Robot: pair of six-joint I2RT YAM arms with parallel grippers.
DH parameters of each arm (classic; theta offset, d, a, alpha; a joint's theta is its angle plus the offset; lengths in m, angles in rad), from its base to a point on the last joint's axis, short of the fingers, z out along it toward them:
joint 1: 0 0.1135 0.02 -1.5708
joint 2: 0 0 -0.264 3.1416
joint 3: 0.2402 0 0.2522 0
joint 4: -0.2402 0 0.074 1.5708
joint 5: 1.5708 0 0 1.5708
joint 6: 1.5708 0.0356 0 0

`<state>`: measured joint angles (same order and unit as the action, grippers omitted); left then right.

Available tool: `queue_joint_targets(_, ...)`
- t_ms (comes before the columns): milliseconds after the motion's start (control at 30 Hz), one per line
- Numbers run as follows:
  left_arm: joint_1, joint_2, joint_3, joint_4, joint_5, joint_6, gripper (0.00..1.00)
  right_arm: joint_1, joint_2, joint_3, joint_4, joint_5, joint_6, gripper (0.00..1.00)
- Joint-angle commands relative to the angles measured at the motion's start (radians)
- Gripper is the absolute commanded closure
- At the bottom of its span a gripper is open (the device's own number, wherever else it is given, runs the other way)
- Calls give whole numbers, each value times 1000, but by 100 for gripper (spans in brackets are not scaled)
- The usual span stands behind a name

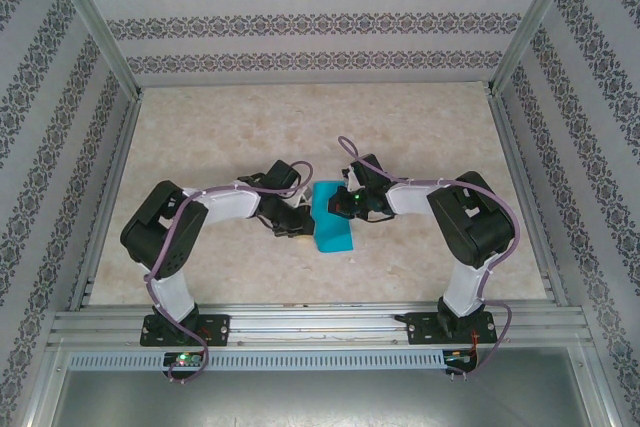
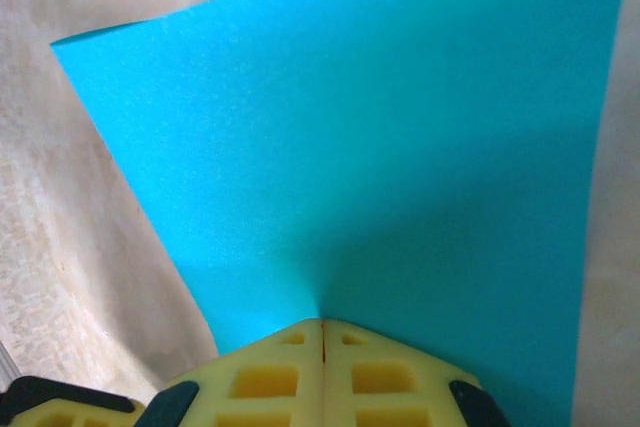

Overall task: Fold a paper plane with a square sheet of paper (fold left side to right side)
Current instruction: First fold the square sheet of paper in half at the center of the table.

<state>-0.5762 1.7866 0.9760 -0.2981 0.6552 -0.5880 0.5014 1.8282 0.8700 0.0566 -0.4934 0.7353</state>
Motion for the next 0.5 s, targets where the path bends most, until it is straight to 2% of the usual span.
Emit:
queue_joint_targets(0, -13, -11, 23, 68, 44, -44, 91, -13, 36, -26, -64, 93, 0, 100)
queue_joint_targets(267, -33, 65, 47, 126, 81, -62, 92, -11, 40, -28, -64, 95, 1, 100)
queue_joint_targets(467, -44, 114, 58, 106, 96, -51, 92, -11, 39, -28, -67, 96, -1, 100)
